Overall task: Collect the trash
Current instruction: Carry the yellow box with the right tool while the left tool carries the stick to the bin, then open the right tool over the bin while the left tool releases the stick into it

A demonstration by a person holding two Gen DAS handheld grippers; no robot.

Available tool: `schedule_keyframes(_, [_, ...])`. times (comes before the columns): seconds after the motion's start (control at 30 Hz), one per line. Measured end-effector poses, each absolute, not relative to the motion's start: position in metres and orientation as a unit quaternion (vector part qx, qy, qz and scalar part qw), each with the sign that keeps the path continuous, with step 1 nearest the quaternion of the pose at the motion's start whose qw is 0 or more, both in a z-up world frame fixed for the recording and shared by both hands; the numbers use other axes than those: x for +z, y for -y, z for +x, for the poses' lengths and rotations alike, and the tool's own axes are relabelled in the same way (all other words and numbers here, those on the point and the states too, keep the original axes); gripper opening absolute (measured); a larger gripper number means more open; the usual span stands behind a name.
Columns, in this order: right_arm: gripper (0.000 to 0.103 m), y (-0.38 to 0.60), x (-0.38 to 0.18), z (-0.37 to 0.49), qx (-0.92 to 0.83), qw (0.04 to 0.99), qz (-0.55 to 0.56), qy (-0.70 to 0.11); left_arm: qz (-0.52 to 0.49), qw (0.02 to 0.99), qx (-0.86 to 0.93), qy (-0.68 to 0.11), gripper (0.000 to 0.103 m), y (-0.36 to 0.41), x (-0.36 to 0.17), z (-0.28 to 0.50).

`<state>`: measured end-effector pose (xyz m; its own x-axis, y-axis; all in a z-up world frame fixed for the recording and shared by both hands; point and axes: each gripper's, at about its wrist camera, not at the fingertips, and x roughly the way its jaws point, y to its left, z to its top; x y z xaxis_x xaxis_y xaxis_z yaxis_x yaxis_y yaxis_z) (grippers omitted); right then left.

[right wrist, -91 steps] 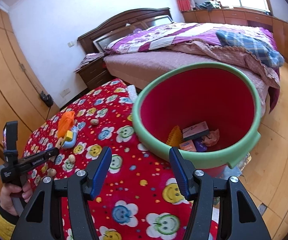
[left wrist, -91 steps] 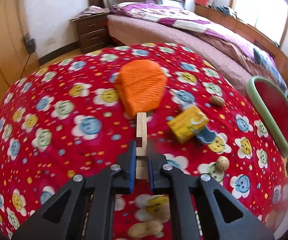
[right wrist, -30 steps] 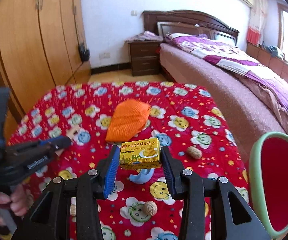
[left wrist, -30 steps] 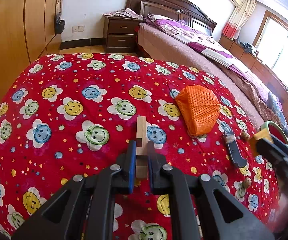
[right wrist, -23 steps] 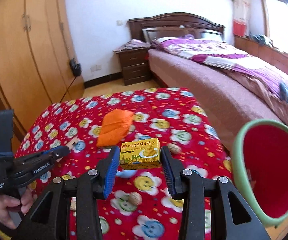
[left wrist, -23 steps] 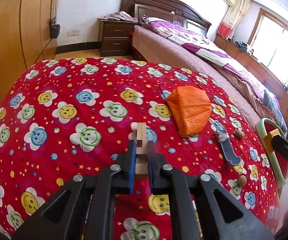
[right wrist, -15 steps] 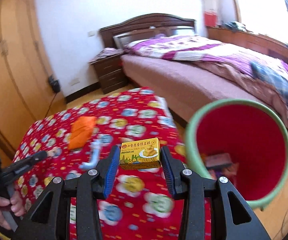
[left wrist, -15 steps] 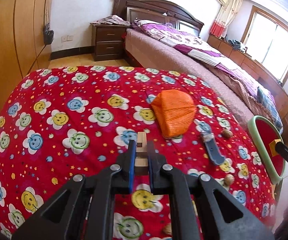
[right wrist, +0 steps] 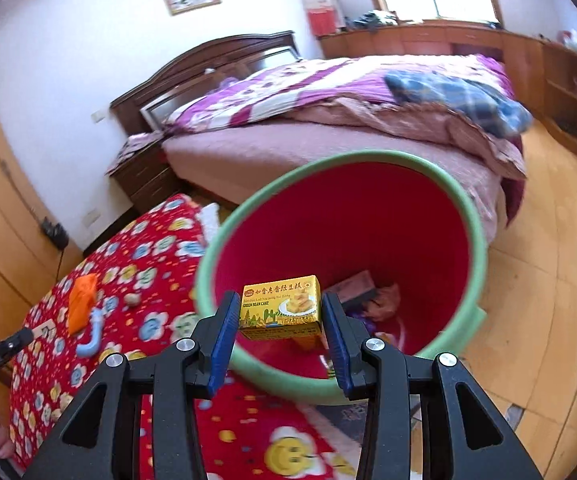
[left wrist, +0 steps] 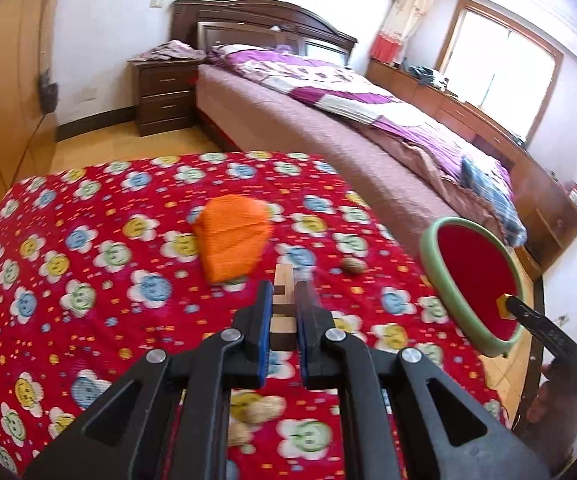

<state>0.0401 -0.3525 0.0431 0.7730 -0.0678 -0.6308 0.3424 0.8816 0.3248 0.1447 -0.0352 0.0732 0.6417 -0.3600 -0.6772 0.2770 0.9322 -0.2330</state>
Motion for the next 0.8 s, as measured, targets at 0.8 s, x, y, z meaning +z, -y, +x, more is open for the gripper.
schedule_keyframes(0.8, [0.046, 0.41, 0.047, -0.004, -0.133, 0.916, 0.256, -0.28, 0.037, 0.864, -0.305, -0.398, 0.01, 0.203, 0.073, 0.129])
